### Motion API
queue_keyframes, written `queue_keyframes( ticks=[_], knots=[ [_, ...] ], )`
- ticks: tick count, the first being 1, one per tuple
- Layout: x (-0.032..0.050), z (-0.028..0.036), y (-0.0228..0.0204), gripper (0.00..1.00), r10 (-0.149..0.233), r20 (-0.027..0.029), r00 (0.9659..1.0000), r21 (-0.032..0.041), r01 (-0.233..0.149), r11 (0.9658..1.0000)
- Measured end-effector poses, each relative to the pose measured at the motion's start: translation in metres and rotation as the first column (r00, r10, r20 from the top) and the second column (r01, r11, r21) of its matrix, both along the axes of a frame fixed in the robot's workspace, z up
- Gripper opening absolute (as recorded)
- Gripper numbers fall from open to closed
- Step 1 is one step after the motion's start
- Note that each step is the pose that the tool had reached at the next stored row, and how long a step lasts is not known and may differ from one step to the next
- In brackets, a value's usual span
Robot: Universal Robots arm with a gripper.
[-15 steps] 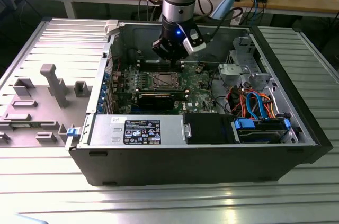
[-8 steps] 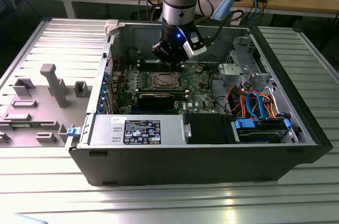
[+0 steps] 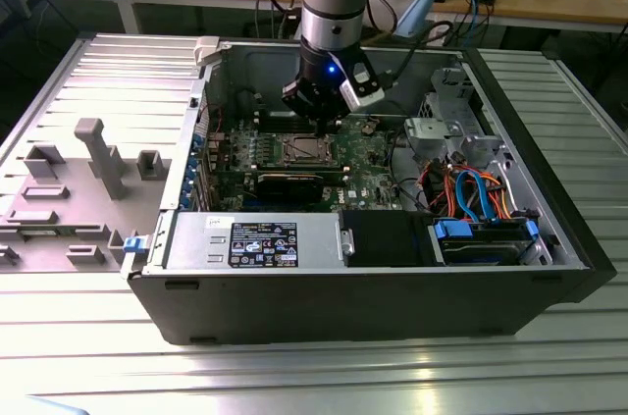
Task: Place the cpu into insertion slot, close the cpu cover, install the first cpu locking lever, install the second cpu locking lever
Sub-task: 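Install the second cpu locking lever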
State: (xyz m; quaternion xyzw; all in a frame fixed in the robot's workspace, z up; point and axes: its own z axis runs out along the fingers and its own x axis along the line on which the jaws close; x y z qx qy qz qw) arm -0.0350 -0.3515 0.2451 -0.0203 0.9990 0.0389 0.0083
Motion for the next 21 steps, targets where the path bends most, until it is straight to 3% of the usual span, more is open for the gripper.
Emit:
queue_keyframes(
  ticks=[1, 3, 6, 10, 12, 17, 20, 21],
  knots=[
    [0.0001, 0.0032, 0.0, 0.11, 0.0, 0.0002, 1.0, -0.0005, 0.0, 1.0],
    [0.0, 0.0033, -0.0003, 0.11, 0.0, 0.0, 1.0, -0.0011, 0.0, 1.0],
    [0.0, 0.0028, -0.0048, 0.11, 0.0, -0.0001, 1.0, -0.0011, 0.0, 1.0],
    [0.0, 0.0025, -0.019, 0.11, 0.0, -0.0001, 1.0, -0.0012, 0.0, 1.0],
    [0.0, 0.0025, -0.0219, 0.11, 0.0, 0.0, 1.0, -0.0012, 0.0, 1.0],
    [0.0001, 0.0073, -0.024, 0.11, 0.0, -0.0001, 1.0, -0.0012, 0.0, 1.0],
    [0.0, 0.0074, -0.0302, 0.11, -0.002, -0.001, 1.0, -0.0017, 0.002, 1.0],
    [0.0, 0.0074, -0.0302, 0.11, -0.002, -0.0009, 1.0, -0.0017, 0.002, 1.0]
  ],
)
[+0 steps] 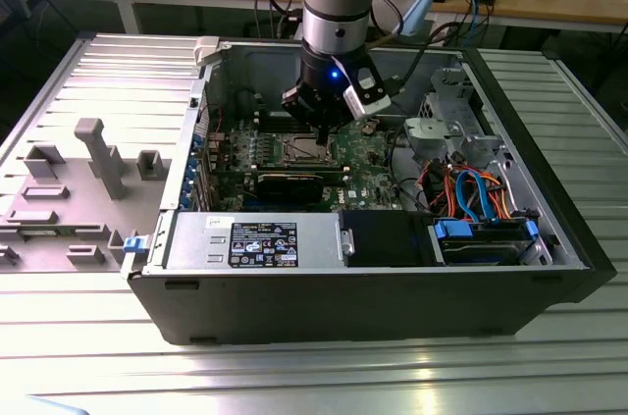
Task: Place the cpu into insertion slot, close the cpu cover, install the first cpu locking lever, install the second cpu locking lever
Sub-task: 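Install the second cpu locking lever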
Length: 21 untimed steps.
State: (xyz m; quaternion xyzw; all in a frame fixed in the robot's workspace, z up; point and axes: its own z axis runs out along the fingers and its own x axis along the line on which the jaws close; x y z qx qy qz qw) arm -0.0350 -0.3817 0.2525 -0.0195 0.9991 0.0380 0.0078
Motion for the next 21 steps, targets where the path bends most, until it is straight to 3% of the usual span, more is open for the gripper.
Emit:
queue_keyframes(
  ticks=[19, 20, 21],
  knots=[
    [0.0, 0.0, -0.0013, 0.11, 0.0, -0.0001, 1.0, -0.0001, 0.0, 1.0],
    [0.0001, 0.0001, -0.0031, 0.11, 0.0, -0.0001, 1.0, 0.0047, 0.0, 1.0],
    [0.0001, -0.0002, -0.0092, 0.11, 0.0, -0.0136, 0.9999, 0.0291, 0.0, 0.9996]
  ],
)
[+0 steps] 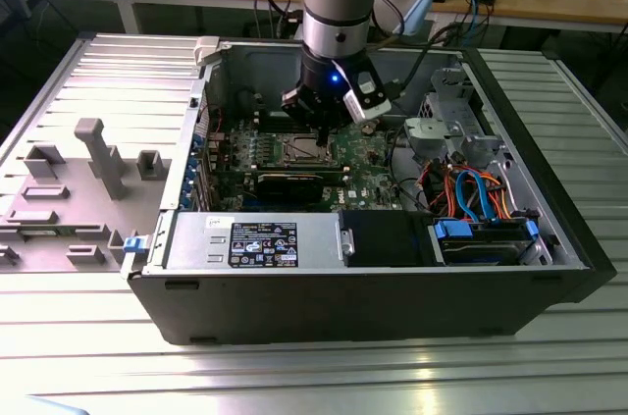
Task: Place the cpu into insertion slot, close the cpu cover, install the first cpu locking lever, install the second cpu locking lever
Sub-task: 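Install the second cpu locking lever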
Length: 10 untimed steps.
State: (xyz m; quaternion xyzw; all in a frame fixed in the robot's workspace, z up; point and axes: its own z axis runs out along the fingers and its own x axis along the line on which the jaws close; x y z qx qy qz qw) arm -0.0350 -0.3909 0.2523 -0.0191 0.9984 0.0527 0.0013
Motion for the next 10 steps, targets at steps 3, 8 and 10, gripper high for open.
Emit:
queue_keyframes(
  ticks=[3, 8, 10],
  knots=[
    [-0.0003, -0.0021, -0.0049, 0.11, 0.0, -0.0322, 0.9995, 0.005, 0.0, 1.0],
    [-0.0003, -0.002, -0.0049, 0.11, 0.0, -0.0322, 0.9995, 0.0049, 0.0, 1.0],
    [-0.0004, -0.0024, -0.0051, 0.11, 0.0, -0.0323, 0.9995, 0.0071, 0.0, 1.0]
  ],
)
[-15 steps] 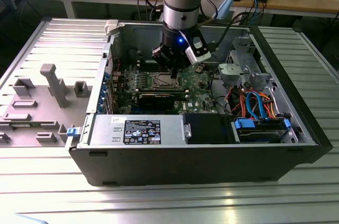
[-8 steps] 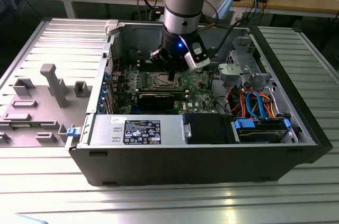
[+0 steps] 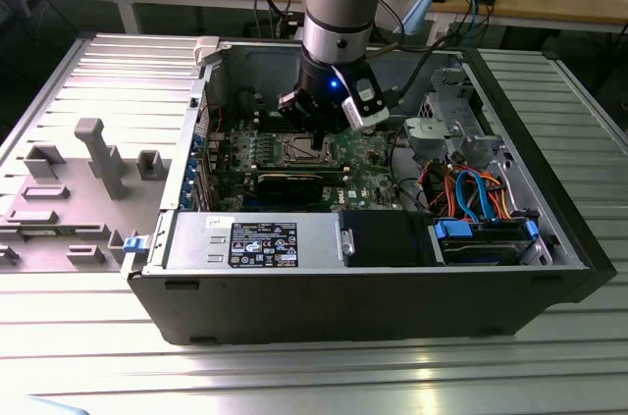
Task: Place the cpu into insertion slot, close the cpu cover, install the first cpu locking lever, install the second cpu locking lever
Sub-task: 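Install the second cpu locking lever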
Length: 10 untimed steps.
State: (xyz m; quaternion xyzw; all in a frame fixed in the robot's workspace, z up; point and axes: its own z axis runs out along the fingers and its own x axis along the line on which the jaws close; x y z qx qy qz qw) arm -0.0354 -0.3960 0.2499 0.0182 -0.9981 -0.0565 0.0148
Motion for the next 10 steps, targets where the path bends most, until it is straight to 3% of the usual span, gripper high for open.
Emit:
queue_keyframes(
  ticks=[2, 7, 10],
  knots=[
    [-0.0008, -0.0014, -0.0021, 0.11, 0.0, -0.0028, 1.0, 0.0053, 0.0, 1.0],
    [-0.007, -0.0094, -0.004, 0.11, 0.035, -0.0043, 0.9994, 0.0073, -0.035, 0.9994],
    [-0.0171, -0.0114, -0.004, 0.11, 0.036, -0.0055, 0.9993, 0.008, -0.036, 0.9993]
  ],
)
